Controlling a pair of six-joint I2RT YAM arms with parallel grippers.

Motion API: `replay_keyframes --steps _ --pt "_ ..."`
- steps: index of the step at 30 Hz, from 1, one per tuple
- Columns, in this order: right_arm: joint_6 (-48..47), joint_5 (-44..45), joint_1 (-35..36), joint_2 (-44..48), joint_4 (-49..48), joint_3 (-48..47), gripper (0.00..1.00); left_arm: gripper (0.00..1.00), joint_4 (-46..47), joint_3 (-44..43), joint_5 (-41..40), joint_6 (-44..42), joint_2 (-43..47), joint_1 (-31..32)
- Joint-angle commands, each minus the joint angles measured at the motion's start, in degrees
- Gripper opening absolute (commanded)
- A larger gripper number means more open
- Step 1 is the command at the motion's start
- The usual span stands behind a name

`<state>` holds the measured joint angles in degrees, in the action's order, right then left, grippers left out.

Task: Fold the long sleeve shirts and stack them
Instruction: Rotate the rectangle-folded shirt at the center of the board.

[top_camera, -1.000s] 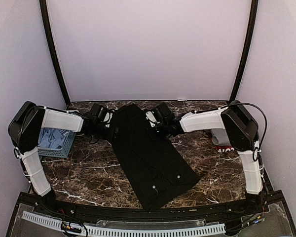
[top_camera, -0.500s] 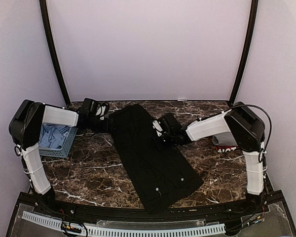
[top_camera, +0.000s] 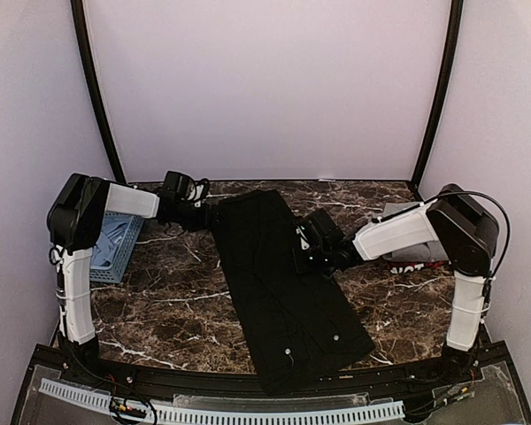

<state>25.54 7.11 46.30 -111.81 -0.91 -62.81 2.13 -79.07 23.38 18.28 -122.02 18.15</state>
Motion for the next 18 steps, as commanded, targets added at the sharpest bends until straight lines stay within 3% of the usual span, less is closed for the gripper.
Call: replay_keyframes --steps 1,11,18 --pt "5.5 -0.2 0.5 0.2 5.1 2.5 0.44 0.73 -2.4 -5.9 0.0 0.1 -2.8 -0.1" --pt "0.6 -1.3 1.1 6.8 4.4 1.6 0.46 0.72 -7.0 -10.2 -9.4 -1.6 -4.7 -0.1" --pt "-9.3 0.7 1.0 4.1 5.8 -8.1 0.55 0.78 -7.1 -5.7 -20.1 -1.2 1.6 -0.1"
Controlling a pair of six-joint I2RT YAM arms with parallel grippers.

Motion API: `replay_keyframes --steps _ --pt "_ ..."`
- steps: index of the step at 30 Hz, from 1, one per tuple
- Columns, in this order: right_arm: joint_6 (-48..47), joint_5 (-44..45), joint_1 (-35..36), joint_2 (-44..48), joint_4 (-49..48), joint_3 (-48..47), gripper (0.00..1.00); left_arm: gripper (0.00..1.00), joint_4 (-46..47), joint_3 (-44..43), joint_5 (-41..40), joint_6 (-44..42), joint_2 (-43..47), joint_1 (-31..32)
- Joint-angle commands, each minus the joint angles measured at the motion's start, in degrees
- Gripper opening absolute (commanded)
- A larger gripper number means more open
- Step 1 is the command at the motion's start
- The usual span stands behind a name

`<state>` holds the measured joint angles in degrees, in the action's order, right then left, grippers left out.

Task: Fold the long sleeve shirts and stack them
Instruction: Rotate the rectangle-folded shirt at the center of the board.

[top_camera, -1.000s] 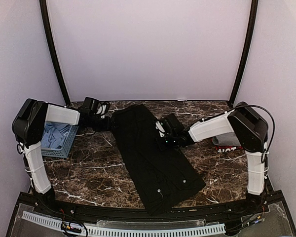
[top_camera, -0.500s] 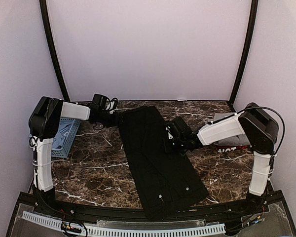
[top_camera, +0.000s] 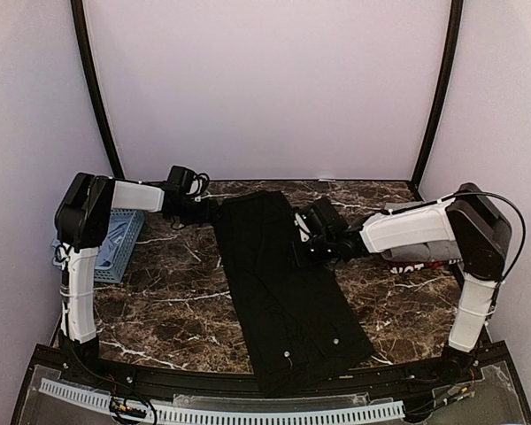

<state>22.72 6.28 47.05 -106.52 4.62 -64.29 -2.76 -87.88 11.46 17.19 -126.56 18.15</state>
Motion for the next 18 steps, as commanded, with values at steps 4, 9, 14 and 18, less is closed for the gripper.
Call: replay_keyframes --steps 4,9,14,18 --pt "-9.8 1.1 -1.1 -6.5 1.7 -15.4 0.60 0.80 1.4 12.2 -13.9 2.2 14.3 0.0" --pt "-13.6 1.8 -2.5 -16.3 6.0 -29.9 0.63 0.82 6.4 24.0 -16.4 3.9 25.4 0.3" --pt "-13.8 2.3 -3.9 -26.3 10.1 -42.5 0.62 0.87 5.7 34.0 -18.9 4.5 35.8 2.7" --pt "-13.4 1.8 -4.9 -31.7 11.0 -47.9 0.61 0.88 4.6 39.8 -20.2 5.3 42.8 5.0"
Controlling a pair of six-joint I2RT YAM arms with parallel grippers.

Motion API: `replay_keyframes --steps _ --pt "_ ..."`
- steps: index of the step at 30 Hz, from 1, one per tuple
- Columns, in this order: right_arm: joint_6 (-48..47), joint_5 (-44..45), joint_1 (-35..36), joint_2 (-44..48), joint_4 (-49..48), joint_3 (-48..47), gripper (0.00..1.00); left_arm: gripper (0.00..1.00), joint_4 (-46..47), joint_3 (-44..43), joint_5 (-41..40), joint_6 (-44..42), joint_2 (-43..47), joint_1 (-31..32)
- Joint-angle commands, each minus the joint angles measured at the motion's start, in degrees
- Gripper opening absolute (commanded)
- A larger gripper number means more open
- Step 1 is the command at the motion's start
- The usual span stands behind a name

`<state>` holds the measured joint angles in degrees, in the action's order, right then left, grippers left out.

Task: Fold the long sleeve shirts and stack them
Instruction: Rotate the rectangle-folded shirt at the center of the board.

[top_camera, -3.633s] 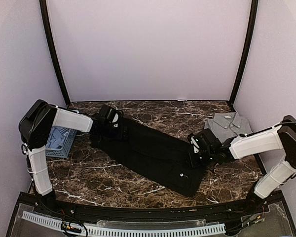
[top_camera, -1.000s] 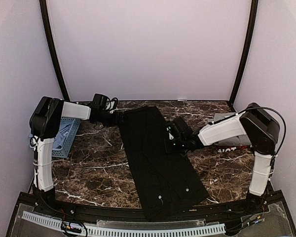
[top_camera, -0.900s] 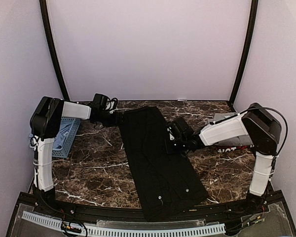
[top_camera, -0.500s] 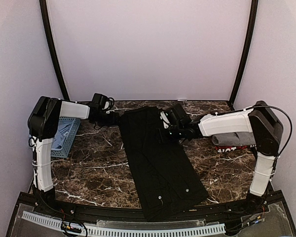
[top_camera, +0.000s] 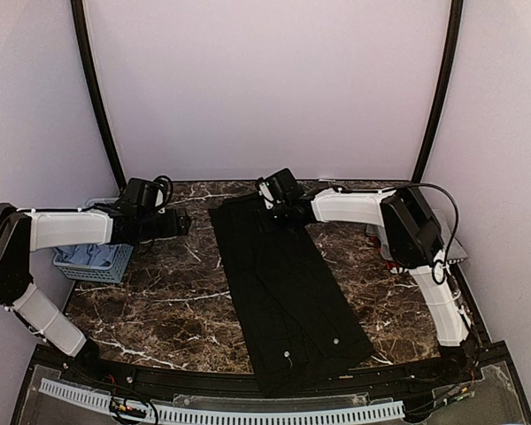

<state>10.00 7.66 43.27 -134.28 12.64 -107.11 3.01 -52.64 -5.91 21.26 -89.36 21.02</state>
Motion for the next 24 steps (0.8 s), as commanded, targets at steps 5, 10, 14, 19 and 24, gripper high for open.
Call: replay_keyframes --steps 5,10,14,19,24 --pt "0.6 1.0 -2.0 -9.0 4.3 -9.0 0.61 0.89 -6.9 7.8 -9.5 0.8 13.5 4.4" --pt "4.6 1.2 -4.4 -12.9 6.8 -13.2 0.62 0.99 -7.9 10.6 -10.9 2.1 17.5 5.7" --pt "9.1 0.6 -7.4 -14.2 8.6 -14.1 0.62 0.99 -6.7 13.5 -10.2 4.8 18.6 7.8" --pt "14.4 1.3 -11.4 -12.1 6.3 -10.6 0.62 0.99 -4.8 15.2 -8.6 6.4 18.1 10.2" --pt "18.7 -0.6 -15.1 -11.7 3.7 -10.5 0.61 0.99 -3.2 14.6 -5.0 4.9 16.2 11.2"
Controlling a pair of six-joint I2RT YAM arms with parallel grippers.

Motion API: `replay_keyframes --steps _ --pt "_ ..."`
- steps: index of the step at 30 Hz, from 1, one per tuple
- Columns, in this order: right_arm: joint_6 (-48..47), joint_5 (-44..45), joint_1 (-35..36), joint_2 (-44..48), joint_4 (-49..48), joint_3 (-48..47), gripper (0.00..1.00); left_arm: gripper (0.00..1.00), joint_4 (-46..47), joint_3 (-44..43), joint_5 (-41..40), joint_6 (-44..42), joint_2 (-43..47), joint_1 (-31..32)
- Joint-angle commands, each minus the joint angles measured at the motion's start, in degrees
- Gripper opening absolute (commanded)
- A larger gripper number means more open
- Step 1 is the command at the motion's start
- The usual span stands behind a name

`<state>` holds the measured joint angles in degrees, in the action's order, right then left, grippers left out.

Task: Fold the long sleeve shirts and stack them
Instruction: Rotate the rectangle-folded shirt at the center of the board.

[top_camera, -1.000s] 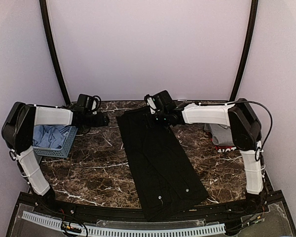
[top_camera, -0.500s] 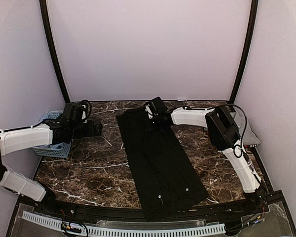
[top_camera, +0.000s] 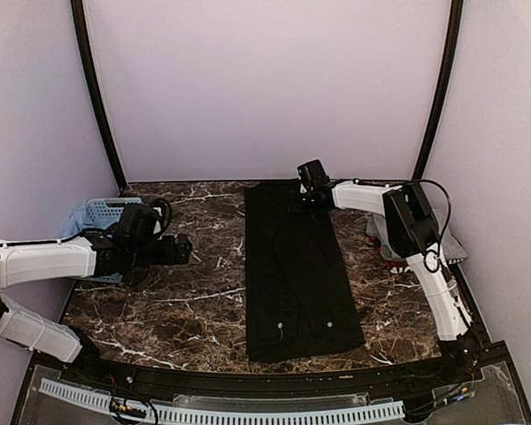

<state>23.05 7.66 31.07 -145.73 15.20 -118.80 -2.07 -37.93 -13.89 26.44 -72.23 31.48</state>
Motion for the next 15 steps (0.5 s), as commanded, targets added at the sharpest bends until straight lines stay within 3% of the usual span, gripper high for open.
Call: replay_keyframes --steps 1,6,15 --pt "6.0 -1.3 -3.4 -0.5 1.2 0.0 0.61 0.99 1.9 -0.3 3.4 -0.5 -1.2 1.1" --pt "2.9 -4.2 -4.3 1.1 0.5 -2.1 0.63 0.99 3.2 -1.2 5.8 -1.7 -1.8 2.4" --pt "-6.0 -6.3 -3.9 27.7 -12.4 30.3 0.68 0.99 8.3 2.2 9.3 5.2 0.9 2.2"
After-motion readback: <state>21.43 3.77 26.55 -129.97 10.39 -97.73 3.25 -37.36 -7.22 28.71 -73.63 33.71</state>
